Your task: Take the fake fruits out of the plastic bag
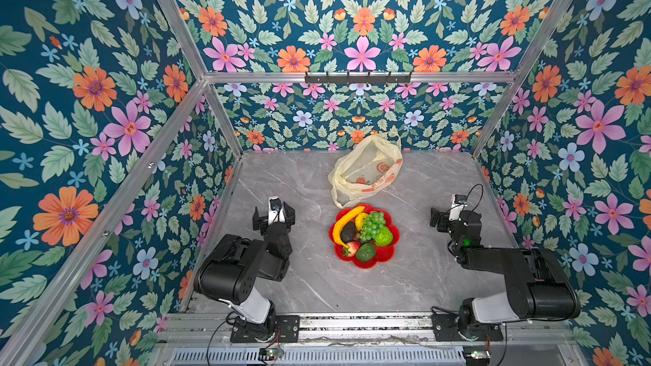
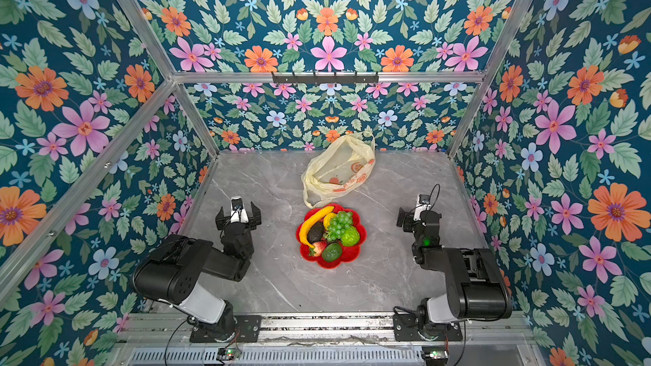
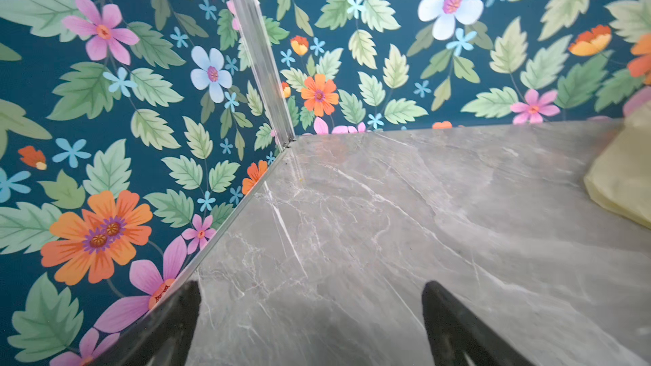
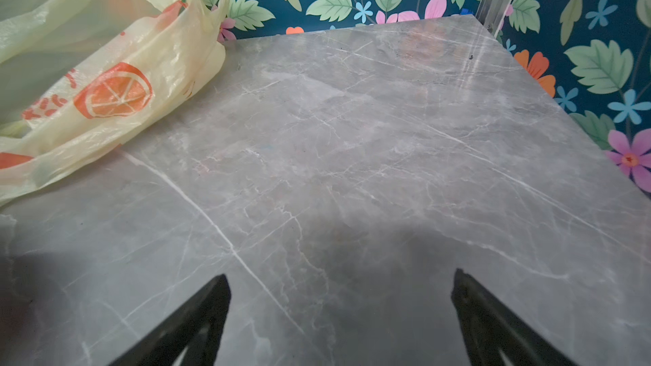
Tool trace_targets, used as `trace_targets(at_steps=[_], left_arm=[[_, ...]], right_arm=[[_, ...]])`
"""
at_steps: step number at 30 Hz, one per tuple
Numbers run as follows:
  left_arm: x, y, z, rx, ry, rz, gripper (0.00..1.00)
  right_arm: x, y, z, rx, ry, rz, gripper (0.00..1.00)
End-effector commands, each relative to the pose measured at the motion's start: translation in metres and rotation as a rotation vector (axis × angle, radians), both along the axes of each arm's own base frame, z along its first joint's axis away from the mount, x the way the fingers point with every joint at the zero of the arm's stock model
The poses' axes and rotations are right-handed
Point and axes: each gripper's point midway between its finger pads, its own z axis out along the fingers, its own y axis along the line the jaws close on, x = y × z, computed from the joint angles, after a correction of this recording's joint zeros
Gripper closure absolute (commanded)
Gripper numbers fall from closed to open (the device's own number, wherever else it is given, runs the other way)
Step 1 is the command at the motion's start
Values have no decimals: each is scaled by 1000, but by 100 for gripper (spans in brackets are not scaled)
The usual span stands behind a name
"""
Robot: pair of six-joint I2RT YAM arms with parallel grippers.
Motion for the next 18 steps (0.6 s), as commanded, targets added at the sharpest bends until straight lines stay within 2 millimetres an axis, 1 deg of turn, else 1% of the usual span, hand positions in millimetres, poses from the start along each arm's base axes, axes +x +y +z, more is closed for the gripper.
trace_targets(at_steps=[1, 4, 5, 6, 7, 8, 11, 13, 14, 16, 18], left_arm=[[9, 2, -11, -64, 41, -37, 0], [13, 3, -16, -120, 48, -98, 0], [10, 7, -24, -152, 61, -114, 0], [8, 13, -19, -160, -5, -114, 0], [4, 14, -20, -147, -16, -117, 0], [5, 14, -29, -173, 36, -111, 0], [15, 15, -25, -157, 36, -99, 0], [11, 15, -28, -177, 47, -96, 0], [15, 16, -25, -162, 37, -97, 0], [13, 14, -28, -162, 53, -108, 0], [15, 12, -26, -152, 46, -119, 0]], right_arm=[[4, 3, 11, 10, -48, 13, 1], [4, 3, 11, 5, -45, 14, 1], [4, 3, 11, 6, -44, 15, 1], [4, 3, 12, 6, -48, 14, 1], [4, 2, 11, 6, -44, 13, 1], [4, 3, 11, 6, -46, 14, 1], [4, 3, 11, 6, -44, 14, 1], [4, 3, 11, 7, -44, 16, 1], [4, 3, 11, 7, -44, 14, 1], [4, 3, 11, 6, -45, 15, 1], [4, 3, 11, 6, -45, 15, 1]])
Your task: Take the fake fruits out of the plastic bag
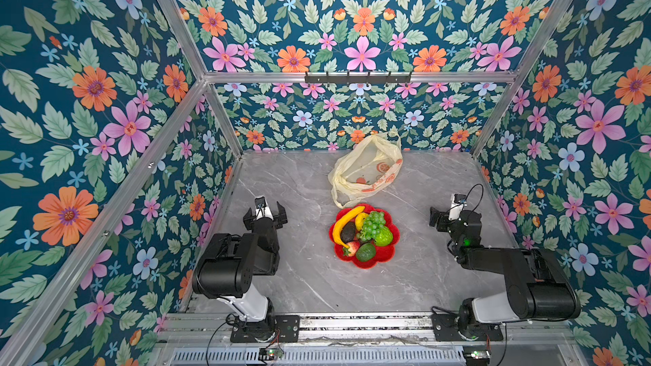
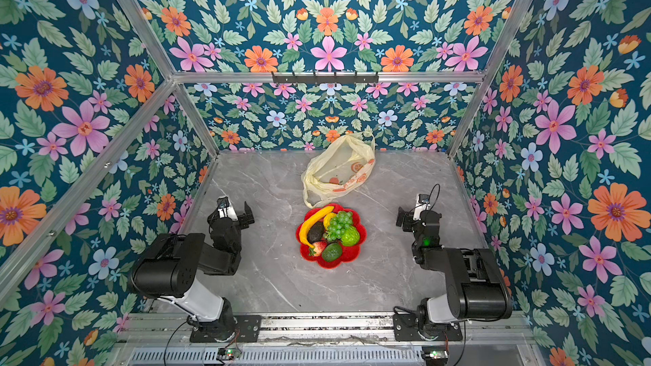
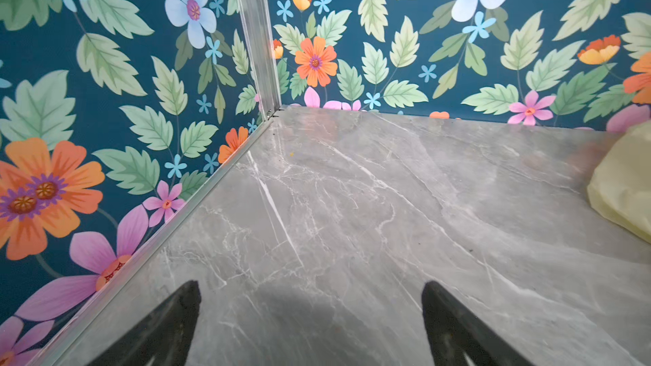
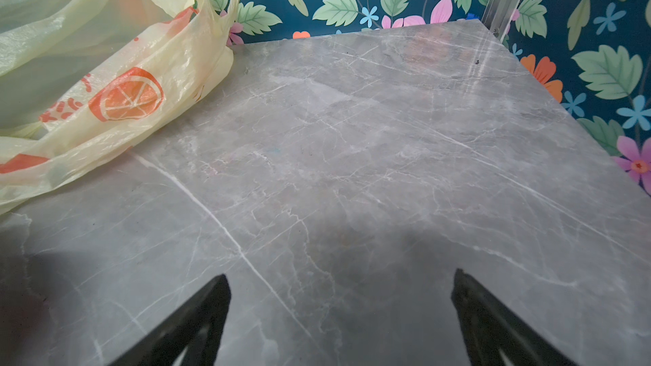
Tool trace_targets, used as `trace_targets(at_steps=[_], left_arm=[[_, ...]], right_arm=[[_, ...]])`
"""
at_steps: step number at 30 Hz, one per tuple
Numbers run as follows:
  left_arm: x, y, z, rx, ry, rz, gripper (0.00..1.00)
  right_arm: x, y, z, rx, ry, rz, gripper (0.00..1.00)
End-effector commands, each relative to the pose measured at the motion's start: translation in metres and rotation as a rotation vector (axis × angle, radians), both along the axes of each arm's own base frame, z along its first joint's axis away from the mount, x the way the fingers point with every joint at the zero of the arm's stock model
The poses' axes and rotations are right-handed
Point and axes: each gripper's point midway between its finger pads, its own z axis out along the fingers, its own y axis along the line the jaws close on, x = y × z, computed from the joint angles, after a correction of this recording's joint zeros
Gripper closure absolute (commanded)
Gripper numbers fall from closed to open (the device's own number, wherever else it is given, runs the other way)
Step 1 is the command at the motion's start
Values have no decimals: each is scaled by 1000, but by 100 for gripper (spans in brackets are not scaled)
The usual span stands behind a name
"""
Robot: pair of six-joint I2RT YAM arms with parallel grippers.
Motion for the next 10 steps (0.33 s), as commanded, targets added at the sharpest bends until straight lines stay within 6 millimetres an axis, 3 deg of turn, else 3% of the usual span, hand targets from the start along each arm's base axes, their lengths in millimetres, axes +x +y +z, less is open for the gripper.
trace_targets(at_steps=[1, 10], left_arm=[[2, -5, 2, -5, -7, -29, 0], [6, -5, 2, -17, -3, -56, 0]], right_arm=[[3, 1, 10, 2, -38, 3, 1], [3, 1, 9, 2, -37, 3, 1]])
